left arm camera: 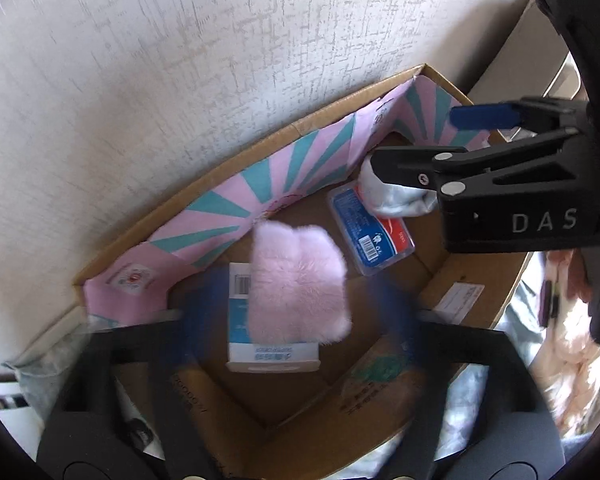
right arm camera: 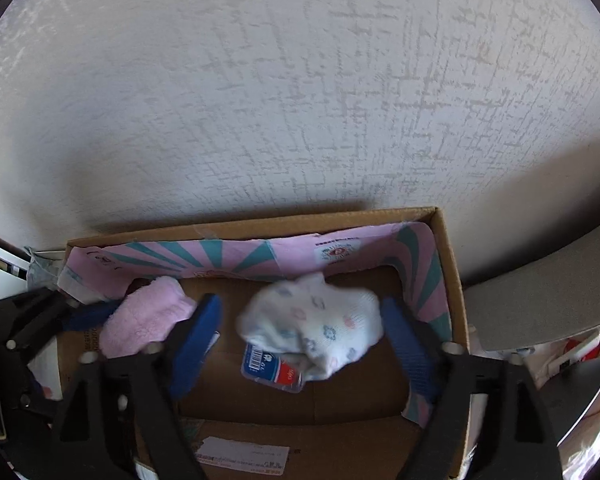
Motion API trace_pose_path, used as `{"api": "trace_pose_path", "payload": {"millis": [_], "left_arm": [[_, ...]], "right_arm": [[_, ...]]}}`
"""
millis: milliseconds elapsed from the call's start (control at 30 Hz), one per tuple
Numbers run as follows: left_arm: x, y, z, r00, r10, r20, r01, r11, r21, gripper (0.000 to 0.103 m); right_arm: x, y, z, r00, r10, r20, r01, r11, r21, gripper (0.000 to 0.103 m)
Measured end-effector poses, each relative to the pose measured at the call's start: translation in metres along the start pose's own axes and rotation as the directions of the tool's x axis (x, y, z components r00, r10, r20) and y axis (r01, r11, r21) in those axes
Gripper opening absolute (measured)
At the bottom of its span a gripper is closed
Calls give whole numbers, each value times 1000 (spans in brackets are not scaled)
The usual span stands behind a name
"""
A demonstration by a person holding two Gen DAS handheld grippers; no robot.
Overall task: Organize objects
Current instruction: 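Lower both tools into the box and open them, releasing towel and sock, then lift both tools out of the box and back over the bed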
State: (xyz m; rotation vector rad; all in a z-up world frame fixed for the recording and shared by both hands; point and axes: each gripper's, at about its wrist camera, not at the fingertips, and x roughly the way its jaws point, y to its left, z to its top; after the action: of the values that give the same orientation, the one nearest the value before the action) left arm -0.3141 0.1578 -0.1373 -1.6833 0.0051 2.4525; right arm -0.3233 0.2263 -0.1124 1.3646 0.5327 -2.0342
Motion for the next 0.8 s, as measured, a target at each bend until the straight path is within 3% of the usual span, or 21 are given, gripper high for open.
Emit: {"api": "trace_pose_path", "payload": {"millis": [33, 500, 800], "left_arm": [[-2, 0, -1, 1000, -9, 0, 9, 1000, 2, 103], [-12, 10, 1, 998, -56, 9, 56, 998, -30, 103], [-39, 21, -9, 997, -65, 48, 67, 997, -46, 103]], "right_arm": [[-1, -3, 1, 1000, 1, 0, -1, 1000, -4, 103], [1, 10, -13, 1000, -7, -15, 6, 998, -61, 102], [-29, 21, -9, 999, -21, 27, 23, 997, -68, 103]]}}
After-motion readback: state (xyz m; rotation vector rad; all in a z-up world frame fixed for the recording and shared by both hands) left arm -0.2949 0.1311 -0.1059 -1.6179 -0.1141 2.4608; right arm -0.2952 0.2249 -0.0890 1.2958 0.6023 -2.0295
